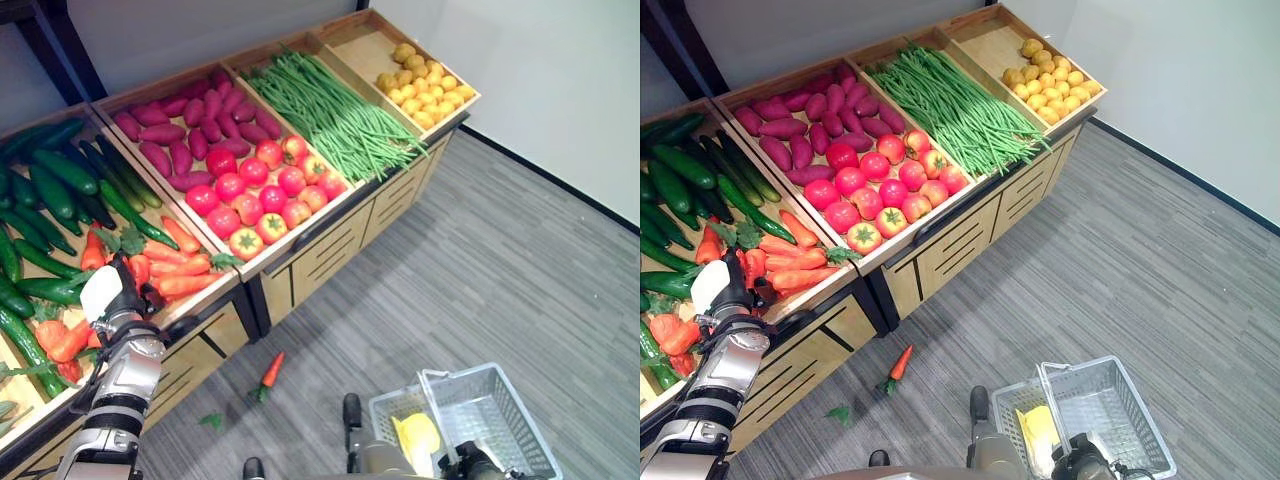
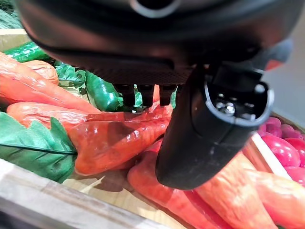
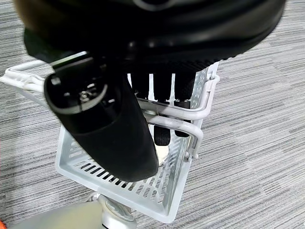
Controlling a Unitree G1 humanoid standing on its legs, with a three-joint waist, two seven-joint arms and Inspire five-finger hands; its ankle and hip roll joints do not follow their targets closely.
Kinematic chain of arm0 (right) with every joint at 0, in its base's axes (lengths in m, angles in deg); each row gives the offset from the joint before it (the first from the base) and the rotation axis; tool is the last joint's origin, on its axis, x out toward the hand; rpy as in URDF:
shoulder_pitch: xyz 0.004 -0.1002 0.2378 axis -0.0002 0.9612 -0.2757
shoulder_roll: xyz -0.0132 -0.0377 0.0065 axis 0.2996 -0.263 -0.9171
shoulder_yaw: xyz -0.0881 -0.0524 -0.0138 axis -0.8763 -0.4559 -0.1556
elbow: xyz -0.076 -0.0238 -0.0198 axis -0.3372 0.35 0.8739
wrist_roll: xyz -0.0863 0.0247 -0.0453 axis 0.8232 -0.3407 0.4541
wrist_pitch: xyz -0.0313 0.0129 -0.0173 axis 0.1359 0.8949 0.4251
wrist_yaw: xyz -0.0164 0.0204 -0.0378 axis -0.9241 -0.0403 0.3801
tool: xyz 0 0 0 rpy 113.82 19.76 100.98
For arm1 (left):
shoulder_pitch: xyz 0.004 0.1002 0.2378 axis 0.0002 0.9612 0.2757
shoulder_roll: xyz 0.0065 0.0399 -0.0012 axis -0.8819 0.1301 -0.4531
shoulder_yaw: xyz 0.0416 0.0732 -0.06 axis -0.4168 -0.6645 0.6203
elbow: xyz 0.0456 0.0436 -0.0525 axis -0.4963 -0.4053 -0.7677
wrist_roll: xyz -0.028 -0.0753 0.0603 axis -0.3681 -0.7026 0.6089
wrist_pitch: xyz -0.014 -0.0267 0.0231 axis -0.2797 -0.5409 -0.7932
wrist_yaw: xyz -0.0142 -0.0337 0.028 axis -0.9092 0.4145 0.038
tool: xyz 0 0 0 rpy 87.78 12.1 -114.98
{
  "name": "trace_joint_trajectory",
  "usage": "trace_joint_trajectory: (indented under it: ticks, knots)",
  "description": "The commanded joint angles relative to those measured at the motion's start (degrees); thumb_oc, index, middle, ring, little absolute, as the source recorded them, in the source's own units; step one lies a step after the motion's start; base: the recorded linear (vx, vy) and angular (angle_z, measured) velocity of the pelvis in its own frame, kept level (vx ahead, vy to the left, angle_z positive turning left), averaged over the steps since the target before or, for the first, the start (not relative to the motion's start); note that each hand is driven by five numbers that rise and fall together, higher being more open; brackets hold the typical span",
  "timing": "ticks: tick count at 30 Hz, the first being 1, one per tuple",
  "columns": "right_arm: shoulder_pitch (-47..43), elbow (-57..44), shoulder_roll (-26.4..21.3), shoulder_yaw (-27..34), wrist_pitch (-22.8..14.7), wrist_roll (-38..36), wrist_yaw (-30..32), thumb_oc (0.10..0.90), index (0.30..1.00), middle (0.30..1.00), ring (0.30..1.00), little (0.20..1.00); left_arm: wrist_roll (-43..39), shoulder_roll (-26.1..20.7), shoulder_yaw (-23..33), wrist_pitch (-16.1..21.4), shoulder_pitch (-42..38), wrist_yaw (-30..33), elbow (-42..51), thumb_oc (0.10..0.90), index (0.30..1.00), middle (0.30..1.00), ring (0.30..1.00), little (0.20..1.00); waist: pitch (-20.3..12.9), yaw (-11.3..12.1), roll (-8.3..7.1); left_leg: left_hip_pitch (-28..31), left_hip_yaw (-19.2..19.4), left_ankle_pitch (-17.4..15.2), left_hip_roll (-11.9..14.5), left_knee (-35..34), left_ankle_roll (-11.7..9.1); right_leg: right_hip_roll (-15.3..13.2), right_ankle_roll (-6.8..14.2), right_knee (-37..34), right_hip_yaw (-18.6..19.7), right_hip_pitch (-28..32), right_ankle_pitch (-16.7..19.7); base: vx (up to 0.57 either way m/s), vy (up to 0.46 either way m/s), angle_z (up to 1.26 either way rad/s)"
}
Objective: Get the vegetables into the basket
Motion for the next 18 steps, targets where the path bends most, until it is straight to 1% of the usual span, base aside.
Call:
trace_joint_trajectory:
  ticks: [1,9,18]
  knots:
    - [-1.55,0.89,-0.37,-3.23,0.2,0.84,-0.19,0.4,0.3,0.3,0.3,0.3,0.67,-5.12,-0.03,1.01,-5.72,1.86,-1.9,0.4,0.3,0.3,0.3,0.3,1.53,-0.62,-1.03,-2.86,-2.8,1.12,0.24,0.06,0.39,-4.91,7.06,0.72,0.24,4.12,-3.33,0.03,0.006,-0.07]
    - [-0.98,1.21,0.23,-3.42,0.17,1.2,-0.71,0.4,0.3,0.3,0.3,0.3,0.82,-3.56,0.2,1.24,-3.71,1.66,-0.68,0.4,0.3,0.3,0.3,0.3,1.43,-0.48,-1.1,-1.59,-2.73,0.3,-0.13,0.06,0.57,-5.18,7.14,0.58,0.25,5.13,-3.67,0.01,0.002,-0.01]
    - [-0.79,1.47,0.37,-3.25,0.24,1.5,-0.94,0.4,0.3,0.3,0.3,0.3,2.25,-3.48,0.82,1.3,-2.4,1.62,2.34,0.4,0.3,0.3,0.3,0.3,1.5,-0.13,-1.05,-0.99,-2.8,0.07,-0.17,0.06,0.62,-5.2,7.12,0.41,0.12,5.87,-3.89,0.0,0.0,0.0]
